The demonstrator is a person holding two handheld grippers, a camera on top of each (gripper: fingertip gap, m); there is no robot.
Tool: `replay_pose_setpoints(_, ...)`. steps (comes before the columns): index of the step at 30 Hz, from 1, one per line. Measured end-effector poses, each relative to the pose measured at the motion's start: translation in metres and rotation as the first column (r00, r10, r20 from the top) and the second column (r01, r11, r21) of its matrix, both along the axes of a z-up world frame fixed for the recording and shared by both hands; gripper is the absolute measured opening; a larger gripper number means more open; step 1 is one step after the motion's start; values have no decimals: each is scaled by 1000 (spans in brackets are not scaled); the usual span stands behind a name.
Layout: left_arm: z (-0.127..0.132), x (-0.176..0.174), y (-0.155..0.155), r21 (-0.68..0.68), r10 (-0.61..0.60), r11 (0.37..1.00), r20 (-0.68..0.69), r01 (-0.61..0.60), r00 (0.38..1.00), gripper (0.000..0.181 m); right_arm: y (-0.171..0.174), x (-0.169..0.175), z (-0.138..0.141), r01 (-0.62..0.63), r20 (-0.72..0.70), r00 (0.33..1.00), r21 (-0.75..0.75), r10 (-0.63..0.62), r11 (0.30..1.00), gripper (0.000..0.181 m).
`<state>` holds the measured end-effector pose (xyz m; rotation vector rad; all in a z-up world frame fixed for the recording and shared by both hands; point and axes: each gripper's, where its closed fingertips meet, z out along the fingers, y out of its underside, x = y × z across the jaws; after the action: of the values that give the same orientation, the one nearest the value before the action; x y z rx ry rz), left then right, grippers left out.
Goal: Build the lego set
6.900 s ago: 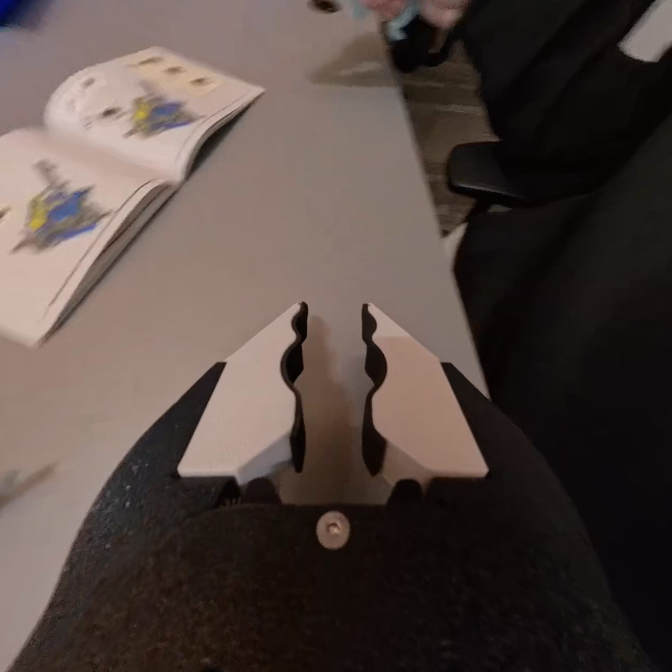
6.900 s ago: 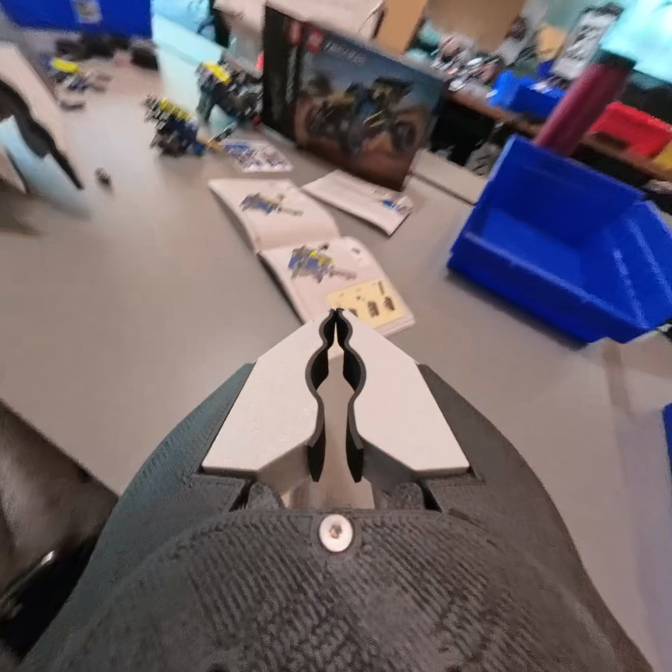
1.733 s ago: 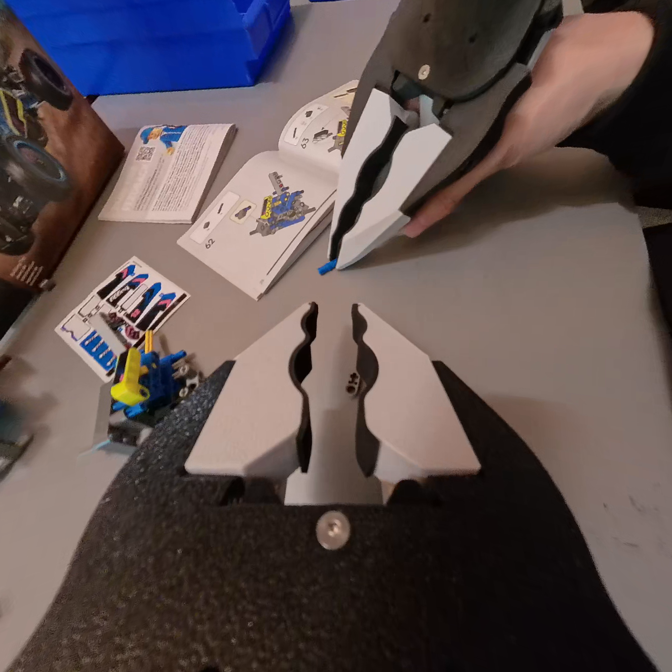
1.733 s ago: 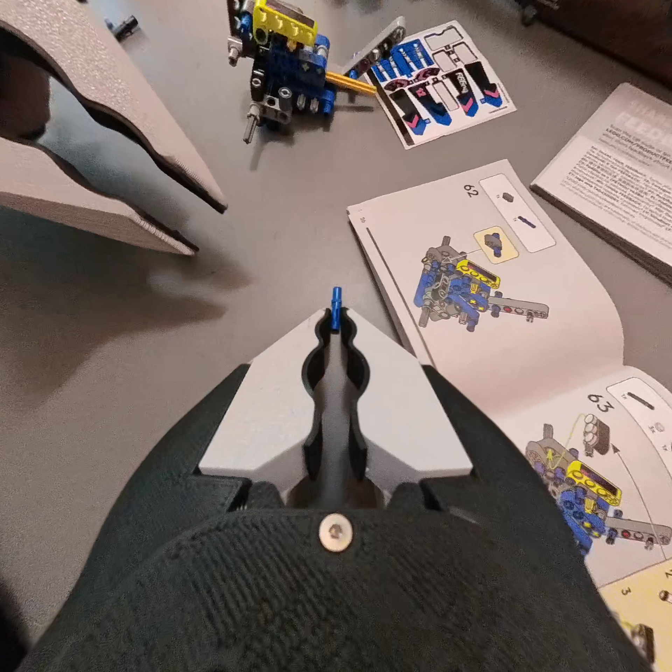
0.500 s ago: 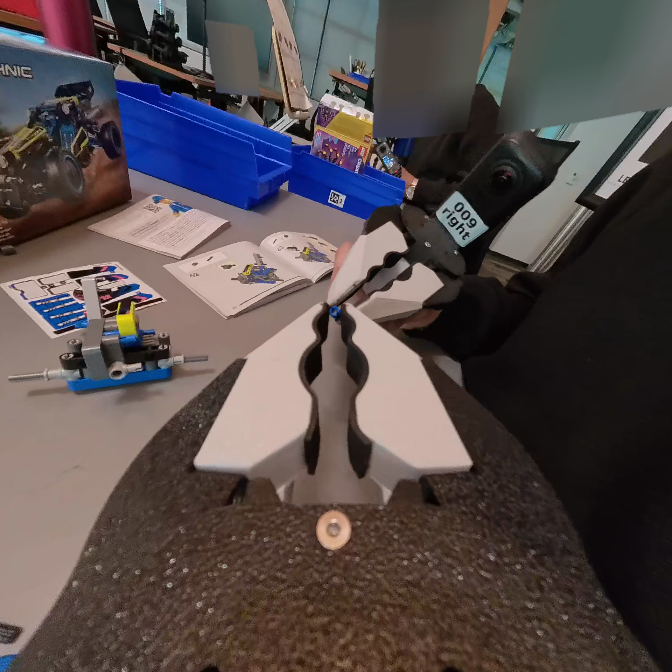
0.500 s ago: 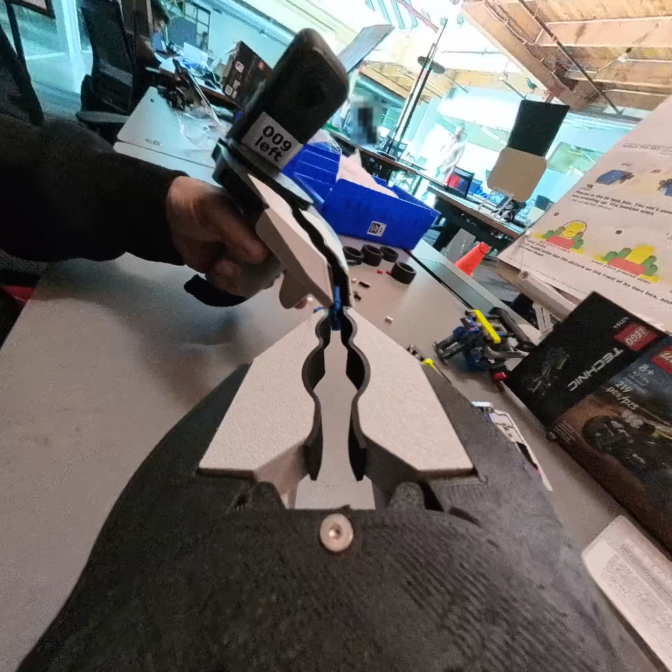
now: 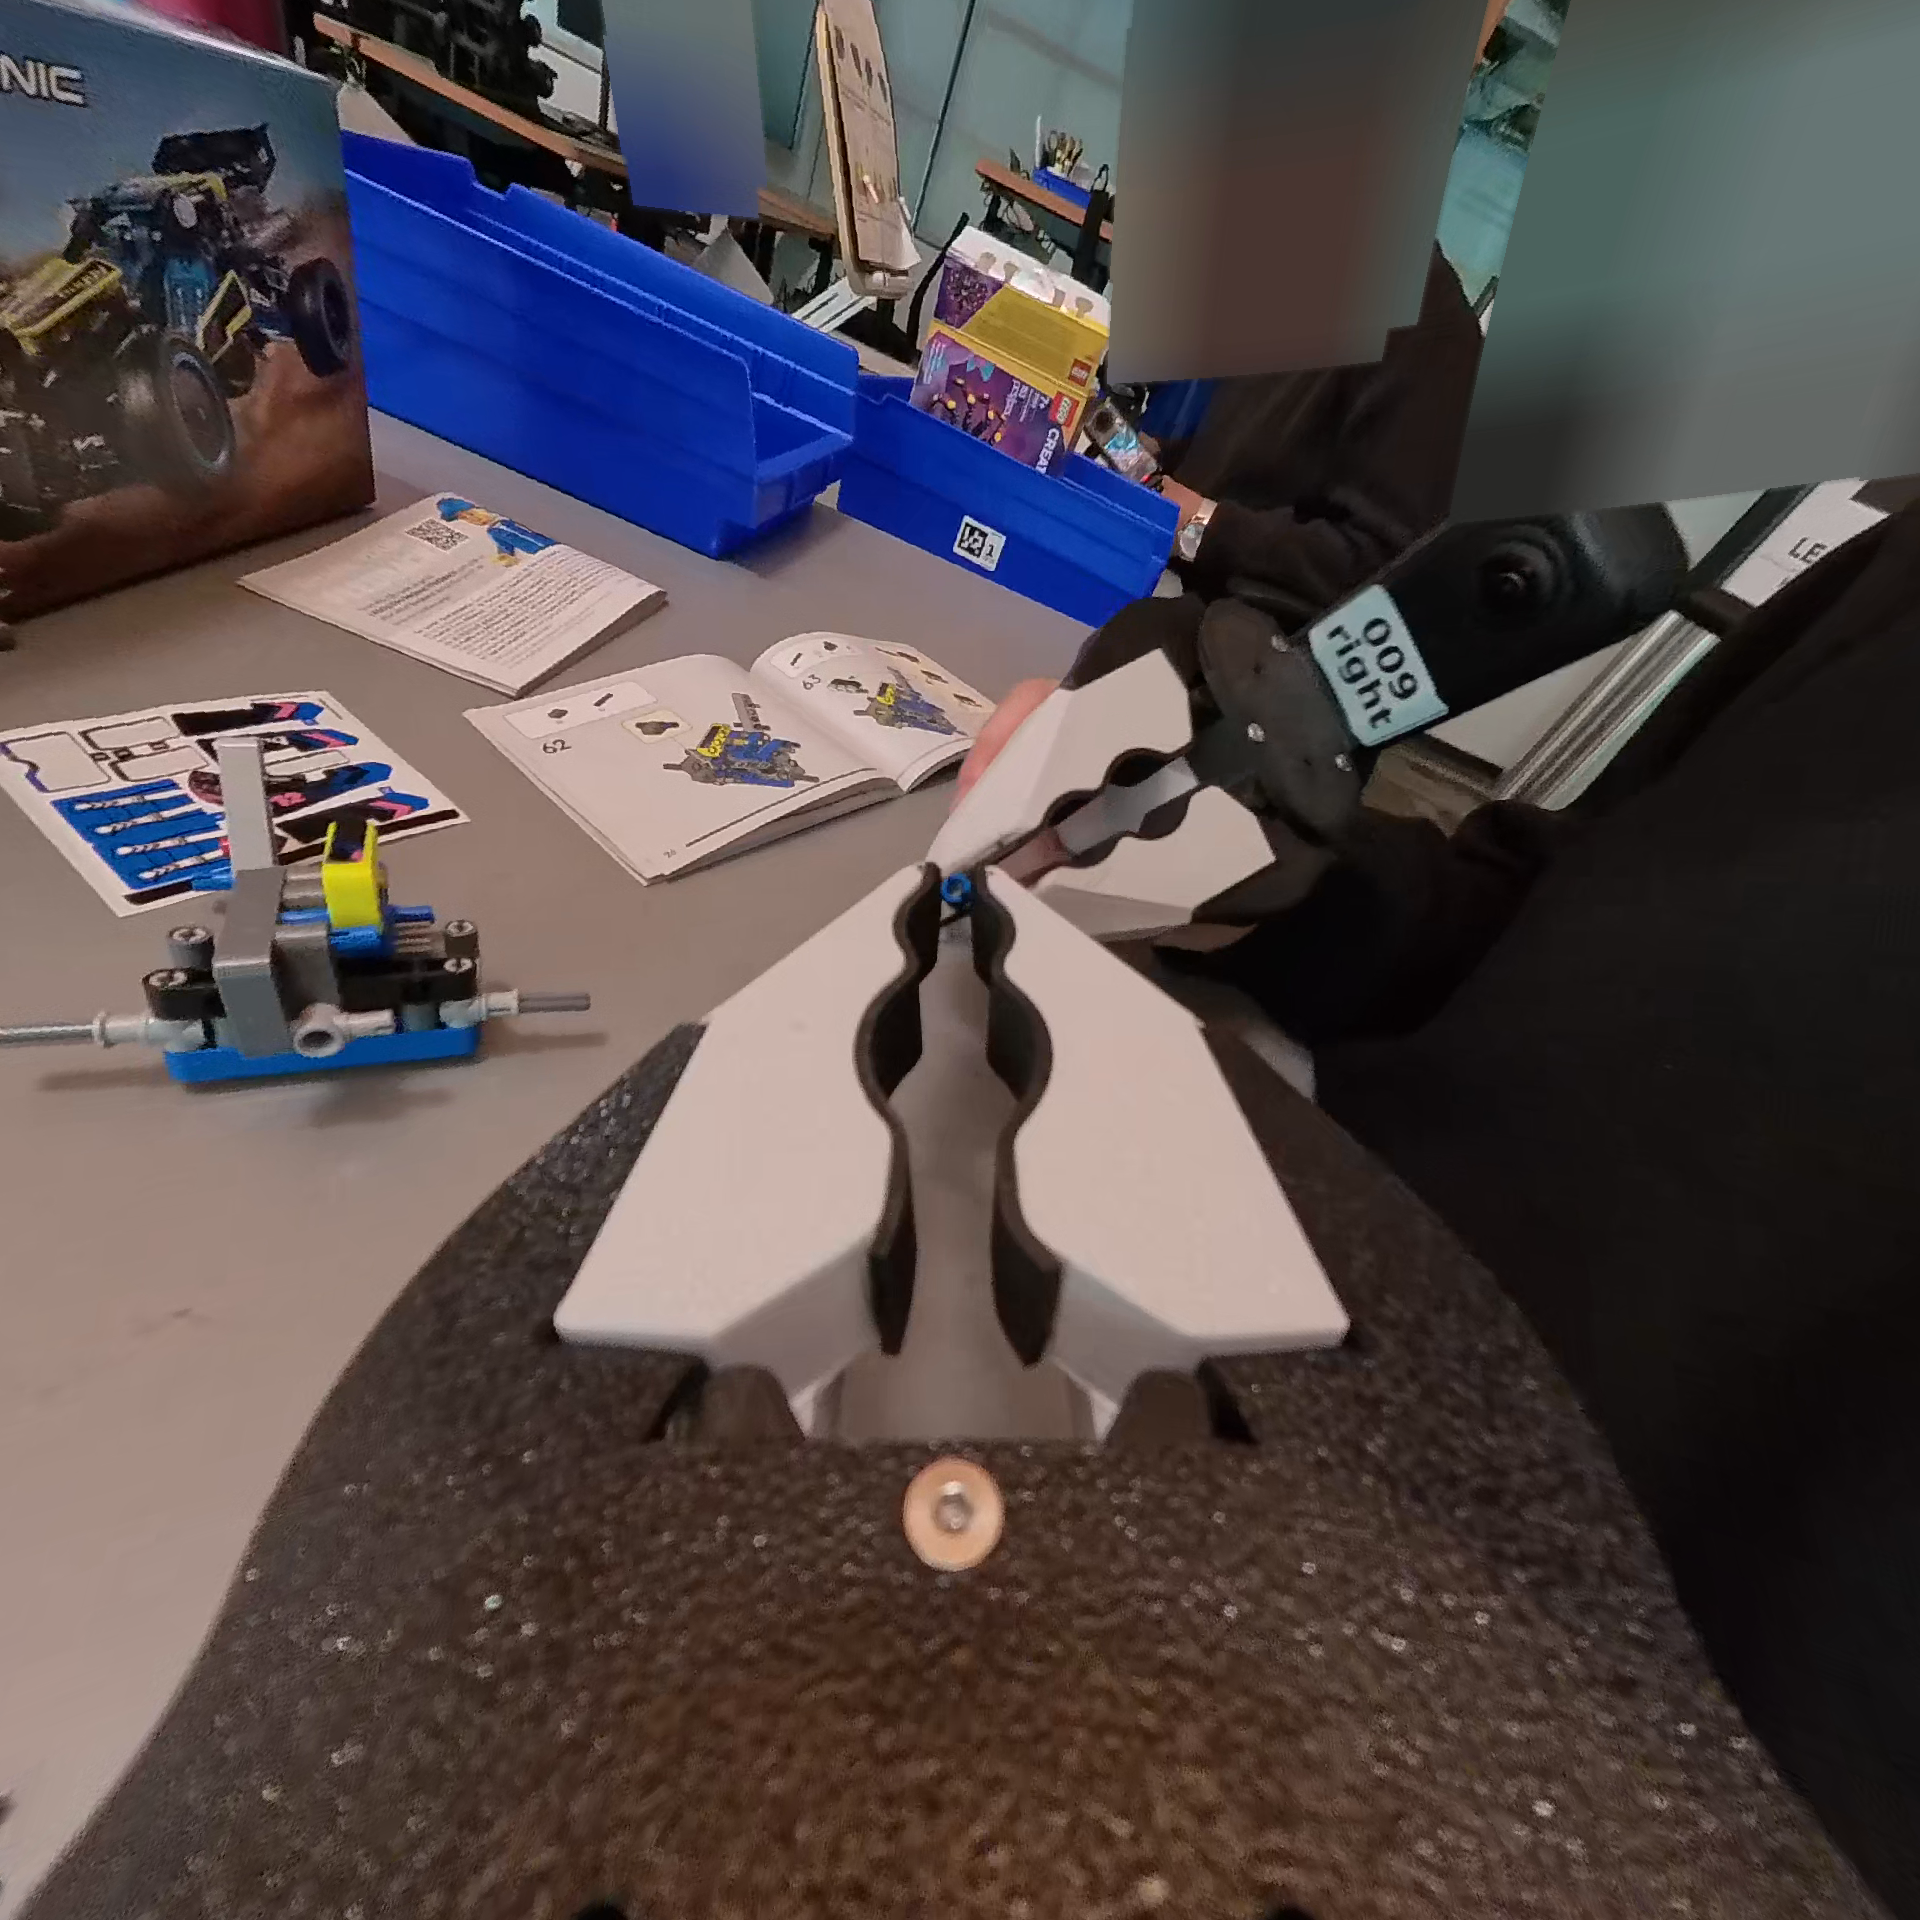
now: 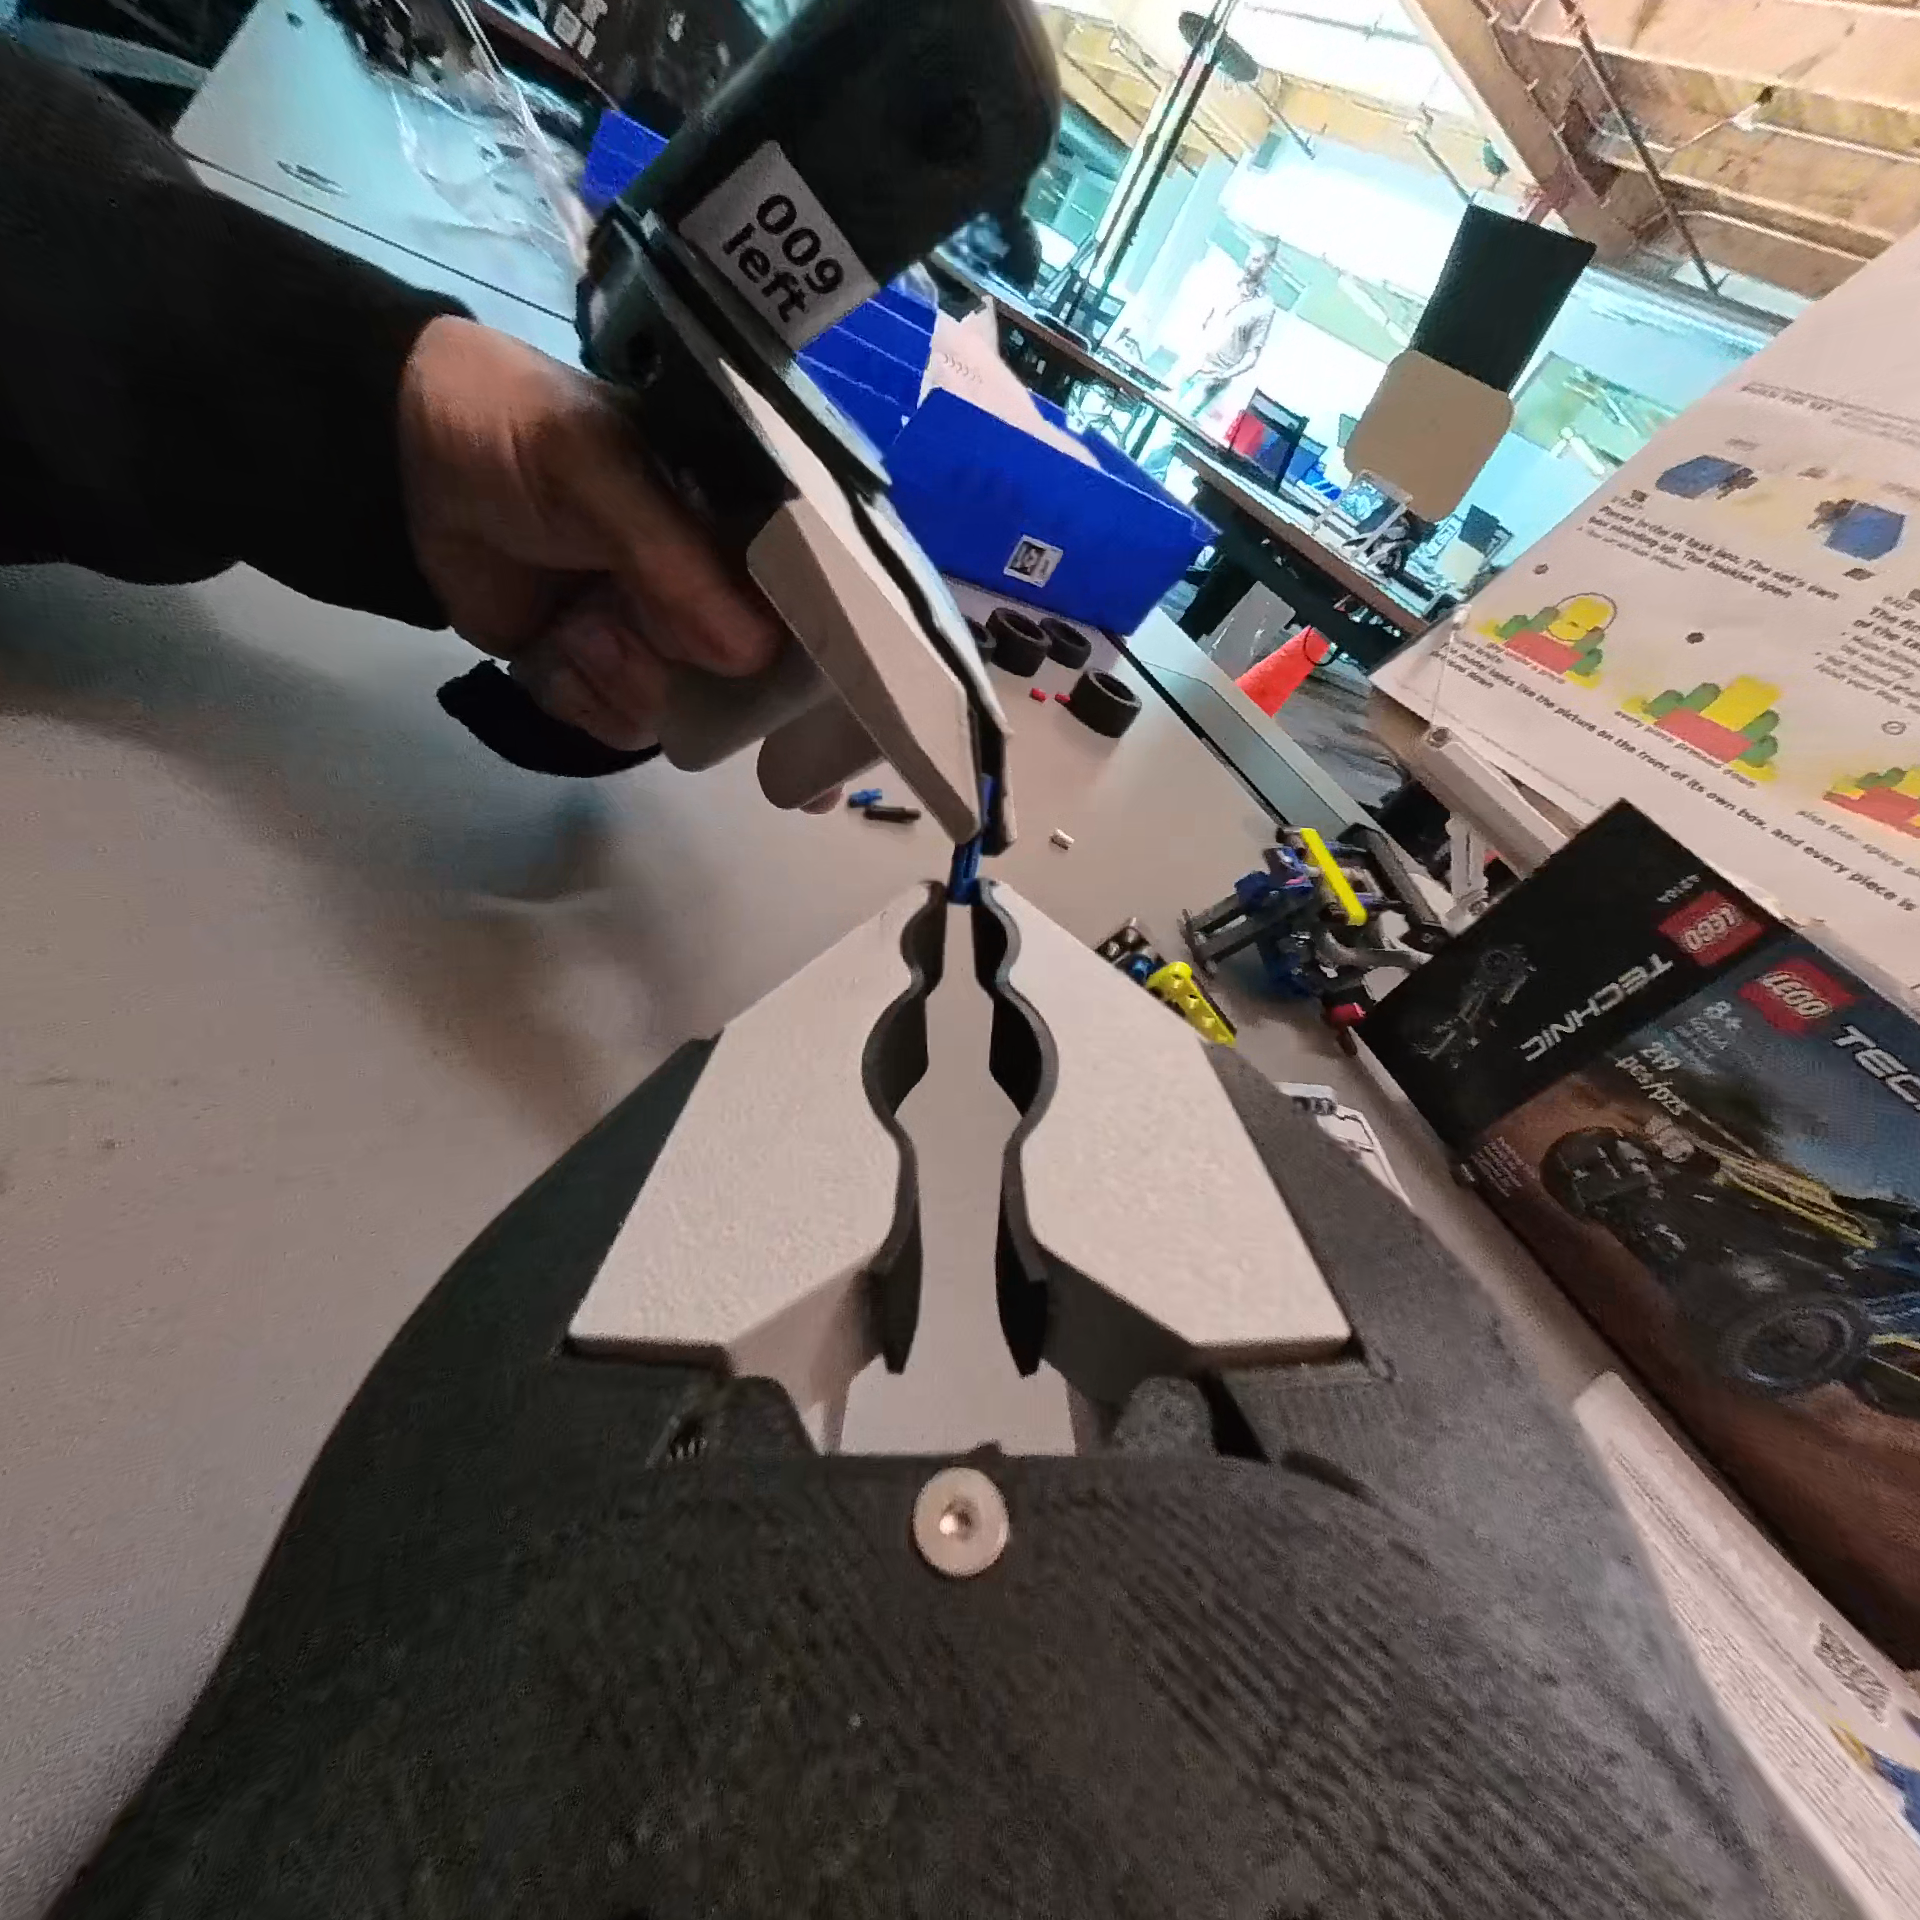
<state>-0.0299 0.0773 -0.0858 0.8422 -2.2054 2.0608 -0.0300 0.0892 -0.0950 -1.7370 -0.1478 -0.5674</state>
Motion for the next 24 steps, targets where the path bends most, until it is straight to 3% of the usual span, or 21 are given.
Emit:
replay_pose_setpoints(1, -1, 1, 0, 18, 4, 1000, 6, -4, 1000, 3, -1, 2, 0, 15, 13, 1000, -6, -15, 1000, 3)
replay_pose_setpoints(6, -13, -1, 0, 171, -16, 985, 52, 7, 998, 7, -3, 4, -3, 38, 22, 999, -19, -38, 999, 3)
replay_pose_setpoints(13, -13, 0, 0, 171, -13, 985, 47, 4, 999, 2, -1, 5, -8, 33, 30, 999, -47, -31, 998, 3)
replay_pose_setpoints(24, -32, -2, -2, 345, -51, 938, 109, 10, 993, 2, -2, 4, -27, 16, 10, 1000, -169, -15, 985, 3)
